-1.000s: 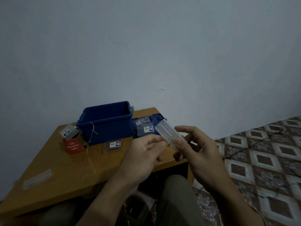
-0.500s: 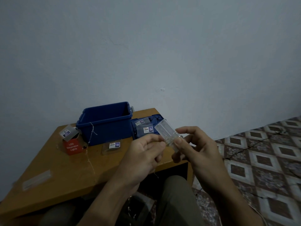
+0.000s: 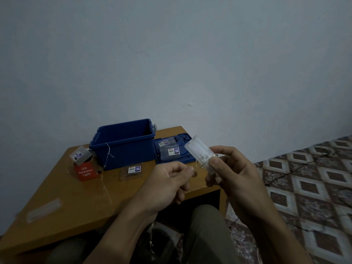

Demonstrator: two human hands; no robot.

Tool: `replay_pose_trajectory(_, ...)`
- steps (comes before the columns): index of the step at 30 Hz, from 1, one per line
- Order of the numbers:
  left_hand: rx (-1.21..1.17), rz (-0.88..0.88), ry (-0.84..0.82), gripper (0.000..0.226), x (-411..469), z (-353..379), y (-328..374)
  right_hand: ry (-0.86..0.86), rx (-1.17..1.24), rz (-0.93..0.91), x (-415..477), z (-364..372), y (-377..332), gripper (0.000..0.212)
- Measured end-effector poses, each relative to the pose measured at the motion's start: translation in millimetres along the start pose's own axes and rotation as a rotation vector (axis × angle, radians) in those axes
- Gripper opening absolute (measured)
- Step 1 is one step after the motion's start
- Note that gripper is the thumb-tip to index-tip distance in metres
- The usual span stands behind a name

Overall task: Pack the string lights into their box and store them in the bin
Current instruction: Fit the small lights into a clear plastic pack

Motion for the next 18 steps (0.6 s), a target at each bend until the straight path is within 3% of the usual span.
replay_pose_trajectory(7,0.075,-0.015,-0.095,0.047,3,4,-9,-0.052,0.139,0.091,-2,4,1,0.027)
replay_pose_trajectory(12,0.065,0.01,-0.199,0.036,4,7,-8,-0.148,0.241,0.143,-4,13,2,0.022)
replay_pose_trajectory(16,0.164,0.001,-0.218,0.045,7,3,-4,-0.288,0.336,0.177,-8,19,1,0.04)
replay_pose_trajectory(18,0.161,-0.036,-0.253,0.055,9,0,-4,-0.34,0.341,0.188,-10,20,0,0.039)
Point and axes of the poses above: each hand's wrist, its own x-axis towards the middle knuckle, its own z-axis out of the palm, y = z × x, the point moved 8 cm from there along x, towards the middle knuckle, and after that the axes turned 14 degrees about -z, right-handed, at the moved point
